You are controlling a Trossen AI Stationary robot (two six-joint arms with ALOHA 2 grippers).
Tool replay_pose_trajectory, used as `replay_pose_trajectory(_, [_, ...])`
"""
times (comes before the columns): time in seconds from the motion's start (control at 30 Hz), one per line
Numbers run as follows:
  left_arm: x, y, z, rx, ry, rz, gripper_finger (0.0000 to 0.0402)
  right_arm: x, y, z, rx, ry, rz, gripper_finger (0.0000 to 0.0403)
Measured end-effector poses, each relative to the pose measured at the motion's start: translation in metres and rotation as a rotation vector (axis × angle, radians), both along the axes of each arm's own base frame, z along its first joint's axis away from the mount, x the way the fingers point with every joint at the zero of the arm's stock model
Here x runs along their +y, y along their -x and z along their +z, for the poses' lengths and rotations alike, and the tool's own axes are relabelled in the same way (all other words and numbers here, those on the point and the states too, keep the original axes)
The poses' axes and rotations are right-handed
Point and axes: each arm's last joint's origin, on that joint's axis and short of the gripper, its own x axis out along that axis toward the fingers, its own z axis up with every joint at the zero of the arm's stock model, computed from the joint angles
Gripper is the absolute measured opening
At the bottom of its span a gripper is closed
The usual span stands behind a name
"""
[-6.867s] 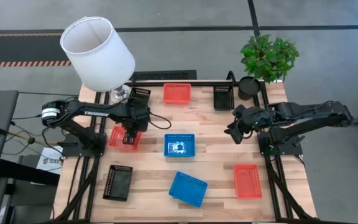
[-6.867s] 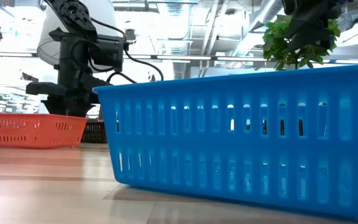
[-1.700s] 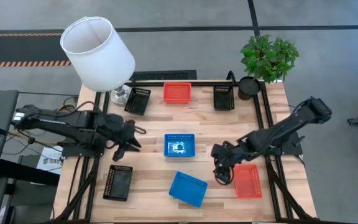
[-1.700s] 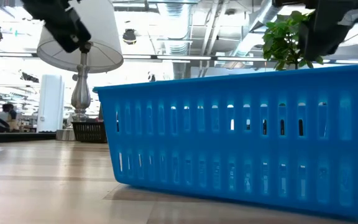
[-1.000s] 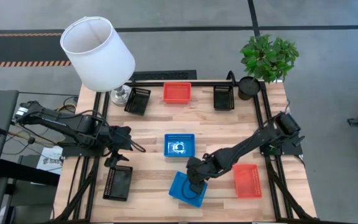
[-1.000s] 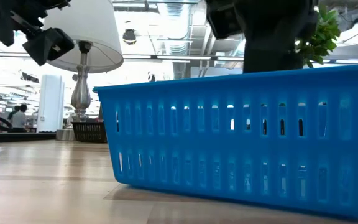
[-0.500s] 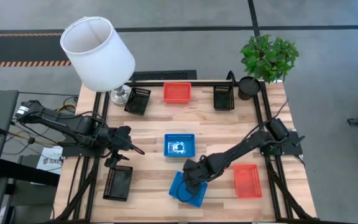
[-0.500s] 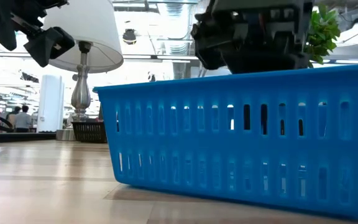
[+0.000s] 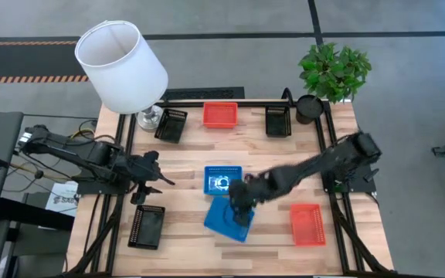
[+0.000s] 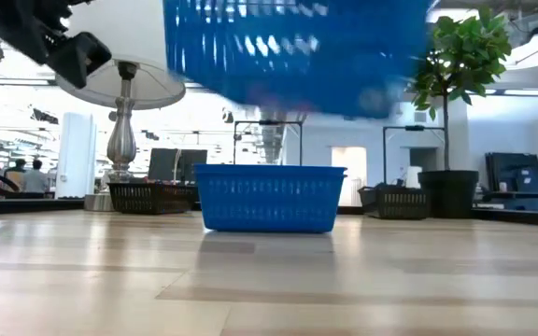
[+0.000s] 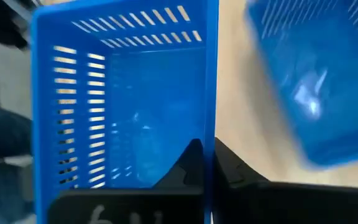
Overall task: Stack baskets by color
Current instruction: Stack the blue bin on the top blue bins
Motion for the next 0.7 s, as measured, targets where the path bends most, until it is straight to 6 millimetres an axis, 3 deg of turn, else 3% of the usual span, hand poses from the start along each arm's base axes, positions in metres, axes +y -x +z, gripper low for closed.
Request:
replay_pose_trajectory(0.1, [0.004, 0.008, 0.009, -0.094, -0.017, 0.059, 0.0221, -0.032, 0.004, 0.023, -0.081, 0.067, 0.025, 0.0009])
replay_pose_trajectory(0.23, [0.011, 0.018, 0.019, -0.214, -0.082, 0.163, 0.0221, -0.074, 0.003, 0.034, -0.136, 0.189, 0.107, 0.0006])
replay_pose_trajectory(0.53, [0.019, 0.029, 0.027, -0.317, -0.129, 0.343, 0.0221, -0.152, -0.010, 0.018, -0.175, 0.235, 0.270, 0.0006])
replay_pose_trajectory(0.7, [0.021, 0.029, 0.028, -0.328, -0.115, 0.411, 0.0221, -0.170, -0.013, 0.009, -0.178, 0.246, 0.302, 0.0006])
